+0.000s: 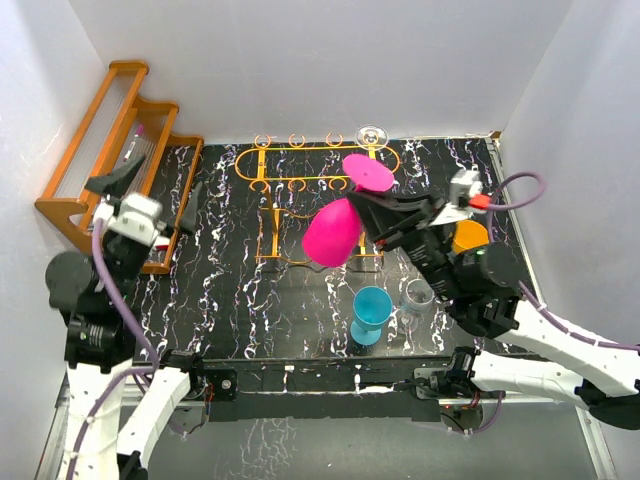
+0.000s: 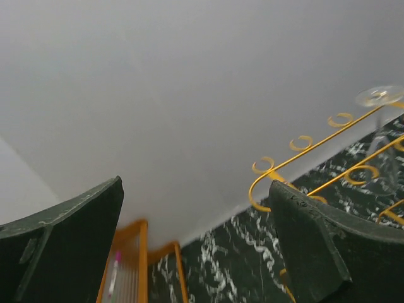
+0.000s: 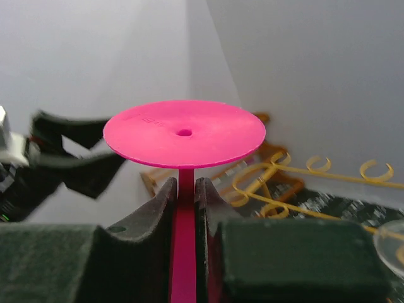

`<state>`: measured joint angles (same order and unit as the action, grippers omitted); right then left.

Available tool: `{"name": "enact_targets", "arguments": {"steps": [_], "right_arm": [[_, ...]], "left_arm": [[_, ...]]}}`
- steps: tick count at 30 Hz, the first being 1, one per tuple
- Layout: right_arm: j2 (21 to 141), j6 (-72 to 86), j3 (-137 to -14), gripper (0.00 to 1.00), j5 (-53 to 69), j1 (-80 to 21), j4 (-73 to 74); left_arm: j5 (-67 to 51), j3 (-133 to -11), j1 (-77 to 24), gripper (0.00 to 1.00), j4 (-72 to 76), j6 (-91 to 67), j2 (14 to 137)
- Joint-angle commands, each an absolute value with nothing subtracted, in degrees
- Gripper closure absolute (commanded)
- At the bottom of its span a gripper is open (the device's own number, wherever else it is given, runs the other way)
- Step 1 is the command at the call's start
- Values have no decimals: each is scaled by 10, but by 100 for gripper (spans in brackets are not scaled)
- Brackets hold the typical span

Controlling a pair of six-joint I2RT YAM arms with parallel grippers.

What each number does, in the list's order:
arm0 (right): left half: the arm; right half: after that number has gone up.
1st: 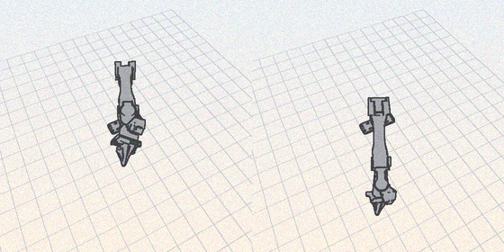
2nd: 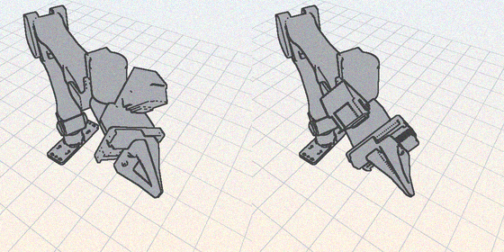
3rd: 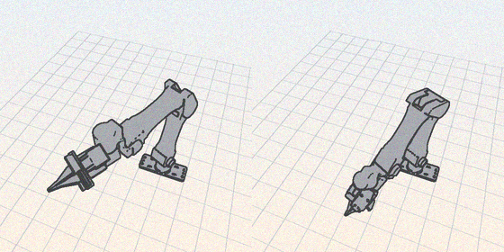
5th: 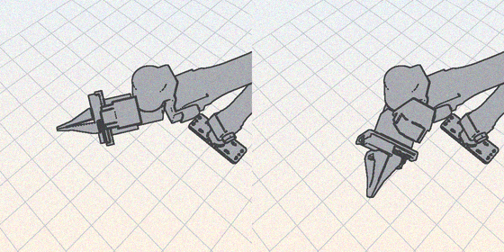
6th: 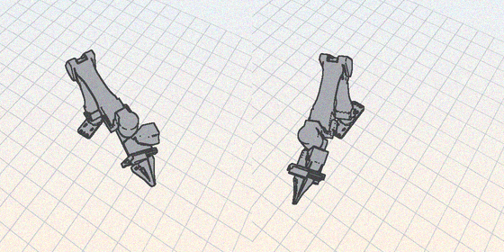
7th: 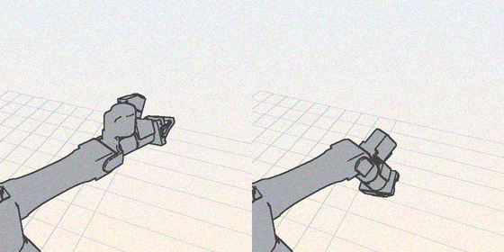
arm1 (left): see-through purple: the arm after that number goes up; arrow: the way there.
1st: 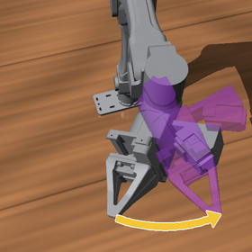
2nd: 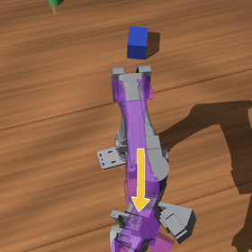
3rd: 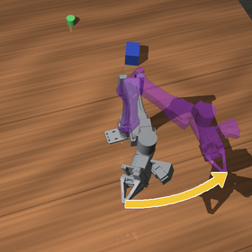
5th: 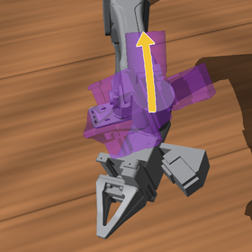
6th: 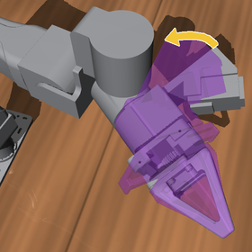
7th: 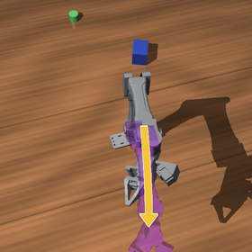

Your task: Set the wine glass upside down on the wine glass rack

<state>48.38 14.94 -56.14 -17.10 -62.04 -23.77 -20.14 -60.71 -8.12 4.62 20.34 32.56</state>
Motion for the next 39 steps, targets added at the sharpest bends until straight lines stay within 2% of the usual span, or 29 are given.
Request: {"name": "enact_targets", "arguments": {"steps": [1, 4, 6, 10, 15, 27, 39], "right_arm": [[490, 86, -531, 92, -235, -621, -104], [482, 59, -488, 92, -244, -621, -152], [473, -28, -447, 92, -193, -621, -216], [500, -27, -460, 92, -275, -621, -200], [517, -41, -419, 92, -317, -621, -309], [636, -72, -457, 92, -362, -621, -391], [691, -105, -481, 92, -390, -620, -427]], "left_arm": [[-11, -663, -83, 3, -152, 196, 402], [24, -673, -83, 3, -183, 201, 412], [32, -684, -83, 3, -212, 200, 421], [48, -701, -83, 3, -253, 203, 443], [59, -701, -83, 3, -260, 218, 453], [47, -696, -83, 3, -281, 232, 469], [42, -665, -83, 3, -272, 270, 441]]}}
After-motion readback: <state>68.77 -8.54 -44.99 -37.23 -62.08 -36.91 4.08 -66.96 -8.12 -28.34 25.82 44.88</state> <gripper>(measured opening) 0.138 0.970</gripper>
